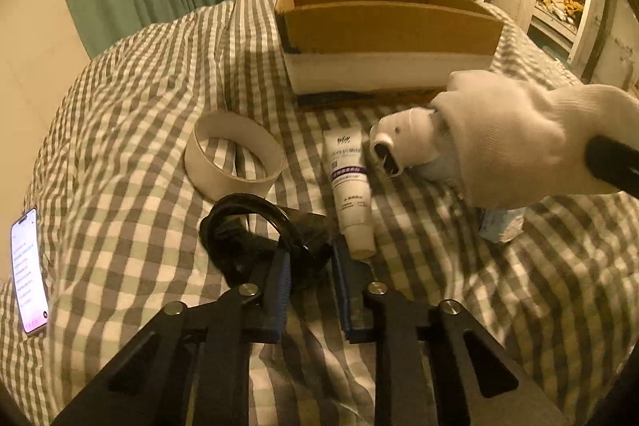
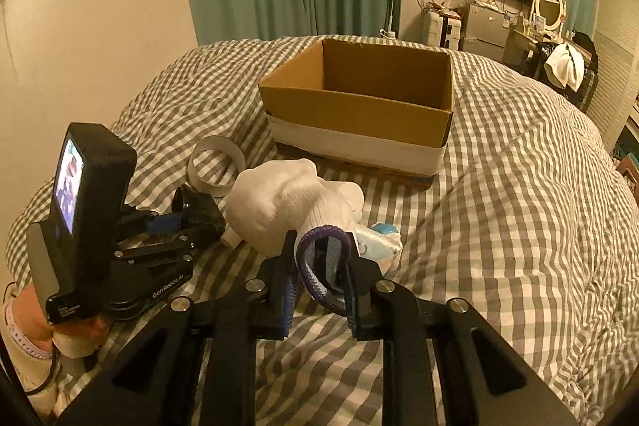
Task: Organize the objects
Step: 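Grasp the black round lens with the left tool while right holds the glove, then carry the lens in the left tool and glove in the right over the box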
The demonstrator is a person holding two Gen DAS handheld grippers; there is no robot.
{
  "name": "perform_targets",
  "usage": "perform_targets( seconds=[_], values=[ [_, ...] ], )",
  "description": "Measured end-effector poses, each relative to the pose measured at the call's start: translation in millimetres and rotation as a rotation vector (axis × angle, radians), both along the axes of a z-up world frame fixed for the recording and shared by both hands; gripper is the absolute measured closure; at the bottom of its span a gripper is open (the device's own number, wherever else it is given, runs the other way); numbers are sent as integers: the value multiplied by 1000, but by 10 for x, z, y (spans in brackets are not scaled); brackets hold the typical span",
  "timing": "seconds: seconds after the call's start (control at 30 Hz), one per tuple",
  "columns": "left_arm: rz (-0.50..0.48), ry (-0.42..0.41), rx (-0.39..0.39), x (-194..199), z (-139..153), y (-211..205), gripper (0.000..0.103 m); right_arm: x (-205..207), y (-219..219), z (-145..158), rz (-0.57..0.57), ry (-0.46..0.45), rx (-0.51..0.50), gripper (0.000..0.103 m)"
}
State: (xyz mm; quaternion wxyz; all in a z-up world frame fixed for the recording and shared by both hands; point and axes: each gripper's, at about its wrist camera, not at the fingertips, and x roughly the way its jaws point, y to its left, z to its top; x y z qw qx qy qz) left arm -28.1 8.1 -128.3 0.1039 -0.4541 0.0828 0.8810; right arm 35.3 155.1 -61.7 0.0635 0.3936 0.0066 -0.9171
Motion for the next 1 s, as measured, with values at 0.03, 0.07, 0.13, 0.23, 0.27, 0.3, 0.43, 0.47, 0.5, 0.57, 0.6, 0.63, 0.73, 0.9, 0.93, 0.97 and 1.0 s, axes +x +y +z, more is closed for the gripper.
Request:
perform_targets(
  seconds=[0.03,0.07,0.13,0.23,0.27,0.3,0.43,0.47,0.5,0.57,0.6,0.63,0.73,0.9,0.93,0.97,1.0],
  values=[
    [0,5,7,25,46,-1,86,13,-8,11,2,3,1,84],
    [-1,8,13,39,76,-3,88,33,-12,30,2,8,2,84],
    [-8,23,28,86,174,-3,89,92,-17,62,4,24,7,84],
    [-21,43,53,180,359,1,89,176,-32,174,4,52,11,84],
    [-24,44,65,204,410,-3,89,204,-37,212,4,60,14,84],
    [-30,52,78,229,480,-6,89,230,-41,247,4,68,19,84],
    [-57,120,102,360,832,-2,89,318,-43,417,0,103,31,84],
    [-66,136,110,385,921,0,89,334,-43,469,-1,114,36,84],
    [-72,153,118,403,1019,1,89,327,-22,504,-3,120,40,84],
    [-78,172,123,370,1146,11,89,337,-7,600,-6,139,51,84],
    [-79,177,130,354,1214,12,89,326,0,638,-6,146,56,84],
    [-80,180,137,333,1261,12,89,321,-5,666,-6,154,65,84],
    [-85,188,170,217,1410,-13,89,258,-24,814,-12,185,109,84],
    [-85,221,172,-19,1678,-26,89,54,19,1035,-13,219,128,84],
    [-87,228,173,-86,1736,-19,89,7,35,1070,-16,224,133,84],
    [-87,232,173,-151,1782,-7,89,-73,58,1122,-19,230,136,84],
    [-88,238,169,-237,1829,12,89,-122,70,1154,-19,234,135,84]
  ],
)
